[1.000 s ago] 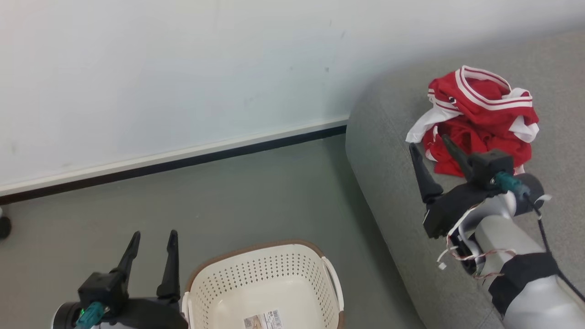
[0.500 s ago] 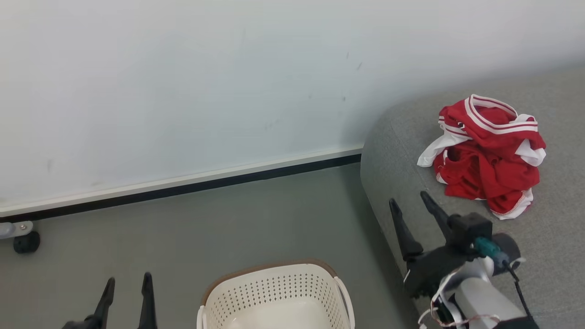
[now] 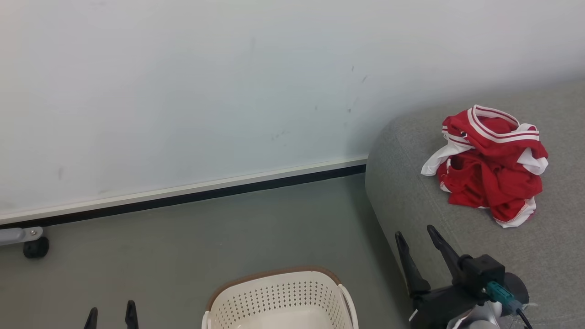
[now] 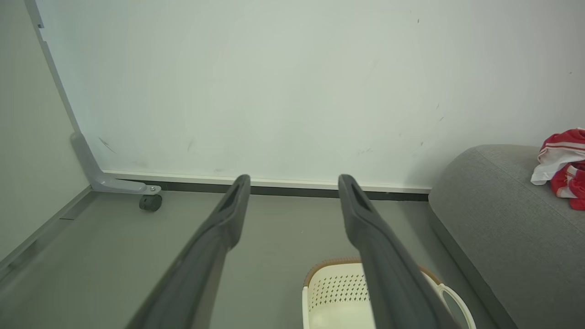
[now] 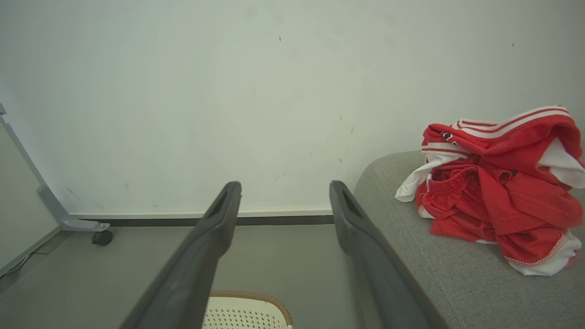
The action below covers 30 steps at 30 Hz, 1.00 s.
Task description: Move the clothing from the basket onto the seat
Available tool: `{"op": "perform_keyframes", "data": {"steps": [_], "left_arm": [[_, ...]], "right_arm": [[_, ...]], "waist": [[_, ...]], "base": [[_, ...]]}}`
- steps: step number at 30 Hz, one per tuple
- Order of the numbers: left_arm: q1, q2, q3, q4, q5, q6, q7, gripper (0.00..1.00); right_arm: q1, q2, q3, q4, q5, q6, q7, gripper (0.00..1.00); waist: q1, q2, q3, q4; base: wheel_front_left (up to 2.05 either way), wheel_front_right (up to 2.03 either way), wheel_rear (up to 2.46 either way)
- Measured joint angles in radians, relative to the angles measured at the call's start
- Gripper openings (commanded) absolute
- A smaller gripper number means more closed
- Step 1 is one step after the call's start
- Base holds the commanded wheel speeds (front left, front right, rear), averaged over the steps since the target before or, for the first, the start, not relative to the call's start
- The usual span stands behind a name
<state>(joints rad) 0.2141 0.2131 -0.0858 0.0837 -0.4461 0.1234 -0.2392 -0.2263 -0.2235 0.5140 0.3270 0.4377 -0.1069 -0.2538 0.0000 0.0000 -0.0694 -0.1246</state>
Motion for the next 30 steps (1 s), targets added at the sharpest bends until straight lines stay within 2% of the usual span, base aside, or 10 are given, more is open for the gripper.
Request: {"op": "perform_keyframes", "data": {"steps": [16, 30], "left_arm": [[0.044, 0.006, 0.013, -0.057, 0.021, 0.000, -0.001, 1.00], [0.045, 0.004, 0.021, -0.074, 0.036, 0.001, -0.002, 1.00]], "right_arm": [[0.117, -0.019, -0.063, -0.118, -0.016, -0.016, 0.000, 1.00], [0.146, -0.015, -0.114, -0.170, -0.048, -0.018, 0.000, 1.00]], "waist": [[0.0000, 0.0000, -0.003, 0.010], [0.0000, 0.0000, 0.009, 0.016]], "base": [[0.00, 0.00, 0.00], [0.00, 0.00, 0.00]]}}
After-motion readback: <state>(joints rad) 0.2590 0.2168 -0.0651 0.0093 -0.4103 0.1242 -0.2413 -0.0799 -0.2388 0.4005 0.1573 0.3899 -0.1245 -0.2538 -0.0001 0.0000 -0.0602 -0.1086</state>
